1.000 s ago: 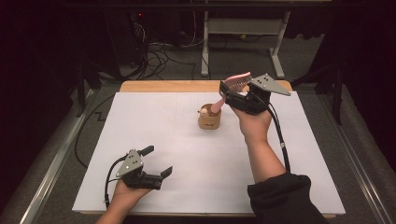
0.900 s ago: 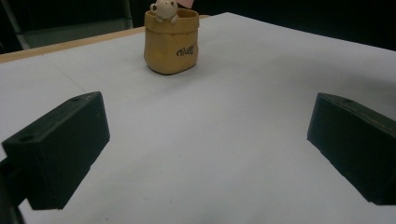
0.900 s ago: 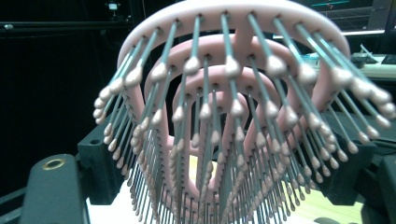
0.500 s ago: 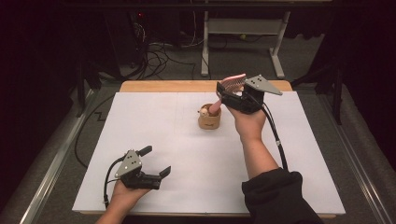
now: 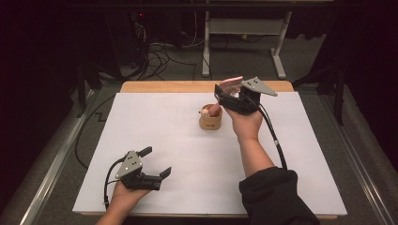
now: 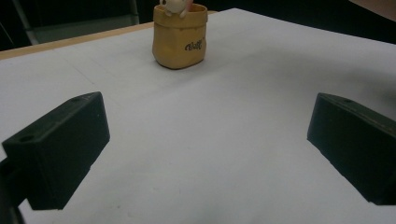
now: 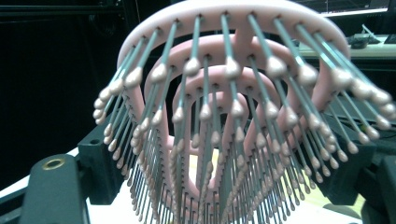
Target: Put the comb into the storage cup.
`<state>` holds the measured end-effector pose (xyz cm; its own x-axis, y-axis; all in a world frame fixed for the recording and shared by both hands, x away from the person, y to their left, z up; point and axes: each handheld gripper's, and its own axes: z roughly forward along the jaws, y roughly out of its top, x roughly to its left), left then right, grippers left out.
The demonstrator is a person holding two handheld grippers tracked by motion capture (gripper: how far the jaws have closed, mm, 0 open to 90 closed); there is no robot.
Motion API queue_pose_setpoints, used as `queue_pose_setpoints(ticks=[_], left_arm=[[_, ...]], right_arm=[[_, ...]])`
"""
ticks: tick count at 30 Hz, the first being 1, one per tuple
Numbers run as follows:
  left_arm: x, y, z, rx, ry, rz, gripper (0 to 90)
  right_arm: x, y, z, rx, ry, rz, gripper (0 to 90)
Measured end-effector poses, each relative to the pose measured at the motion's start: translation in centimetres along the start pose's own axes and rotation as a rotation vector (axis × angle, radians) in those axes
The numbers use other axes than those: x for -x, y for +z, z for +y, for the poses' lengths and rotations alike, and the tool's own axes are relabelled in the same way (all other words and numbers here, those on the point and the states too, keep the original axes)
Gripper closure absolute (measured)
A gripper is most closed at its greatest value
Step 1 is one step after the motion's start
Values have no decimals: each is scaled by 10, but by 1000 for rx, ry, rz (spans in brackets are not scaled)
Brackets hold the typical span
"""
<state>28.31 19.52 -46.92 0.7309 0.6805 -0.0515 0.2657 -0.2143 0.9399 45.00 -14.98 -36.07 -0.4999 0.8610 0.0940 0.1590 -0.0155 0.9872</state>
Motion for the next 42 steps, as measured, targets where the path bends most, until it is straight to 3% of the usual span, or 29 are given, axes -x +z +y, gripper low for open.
queue_pose_setpoints(ticks=[11,26,42], left_arm=[[0,0,0,-2,2,2,0],[1,1,0,-4,3,0,0],[4,1,0,-6,4,-5,0]], right_arm=[[-2,11,-14,-27,11,5,203],[-2,18,-19,-22,27,8,203],[-3,22,-24,-33,11,1,202]])
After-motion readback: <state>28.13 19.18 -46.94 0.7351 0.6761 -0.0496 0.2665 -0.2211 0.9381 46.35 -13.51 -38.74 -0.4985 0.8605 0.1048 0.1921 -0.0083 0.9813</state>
